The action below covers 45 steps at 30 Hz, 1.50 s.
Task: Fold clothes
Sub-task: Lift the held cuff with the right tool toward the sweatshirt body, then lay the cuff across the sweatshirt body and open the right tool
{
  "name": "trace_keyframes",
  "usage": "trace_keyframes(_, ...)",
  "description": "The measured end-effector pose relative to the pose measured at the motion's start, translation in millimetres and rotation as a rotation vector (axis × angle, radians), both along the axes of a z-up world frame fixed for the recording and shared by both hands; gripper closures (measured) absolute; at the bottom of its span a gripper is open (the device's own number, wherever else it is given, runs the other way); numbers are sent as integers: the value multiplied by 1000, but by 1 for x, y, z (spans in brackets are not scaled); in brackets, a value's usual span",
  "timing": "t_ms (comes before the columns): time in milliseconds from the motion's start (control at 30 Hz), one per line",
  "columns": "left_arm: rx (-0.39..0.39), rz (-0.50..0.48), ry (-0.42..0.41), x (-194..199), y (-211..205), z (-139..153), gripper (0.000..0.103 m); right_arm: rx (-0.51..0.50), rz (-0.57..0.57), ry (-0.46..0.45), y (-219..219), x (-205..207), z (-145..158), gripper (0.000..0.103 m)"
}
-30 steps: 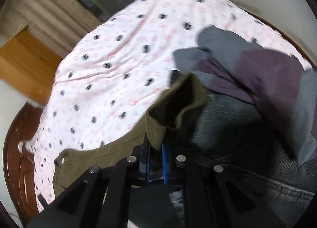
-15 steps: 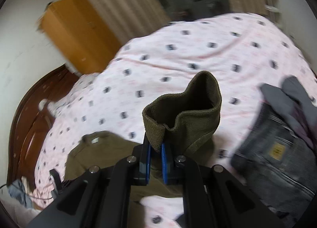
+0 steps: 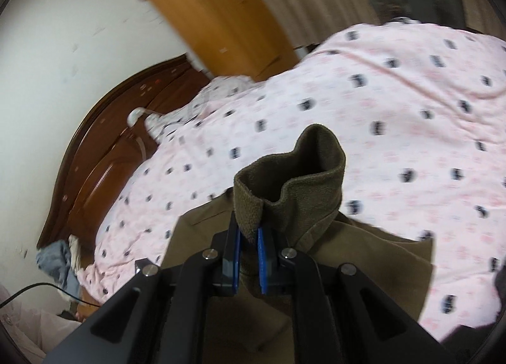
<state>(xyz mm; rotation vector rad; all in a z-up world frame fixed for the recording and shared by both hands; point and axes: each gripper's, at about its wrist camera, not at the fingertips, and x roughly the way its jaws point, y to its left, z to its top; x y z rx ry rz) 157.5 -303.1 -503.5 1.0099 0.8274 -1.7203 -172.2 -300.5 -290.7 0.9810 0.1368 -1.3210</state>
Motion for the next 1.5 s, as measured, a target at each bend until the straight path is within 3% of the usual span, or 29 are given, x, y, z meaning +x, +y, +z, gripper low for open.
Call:
trace_keyframes(367,-11,163,-14,118,-17,14,30,62,309,39,-71,188,-52,93)
trace_keyframes(567,32,270,-10,179,-18,5,30,173,498,91,-76,292,-115,93)
trace_keyframes(667,39,285,-5,196,-15,2,30,247,536,102,-75,320,-151,93)
trace_keyframes(800,41,281,1,205,-13,-2,30,317,547,109,-73,340,-185,93)
trace_keyframes(933,27,267,5,206,-11,-2,30,350,580,137,-68,351,-200,93)
trace_keyframes(1100,30,257,20,201,-16,-1,30,359,576,159,-65,355,-206,93)
trace_keyframes(1333,11,266,15,201,-16,2,30,297,529,199,-64,366,-196,89)
trace_keyframes(1500,-3,295,1,210,-19,6,30,331,503,194,-65,382,-218,85)
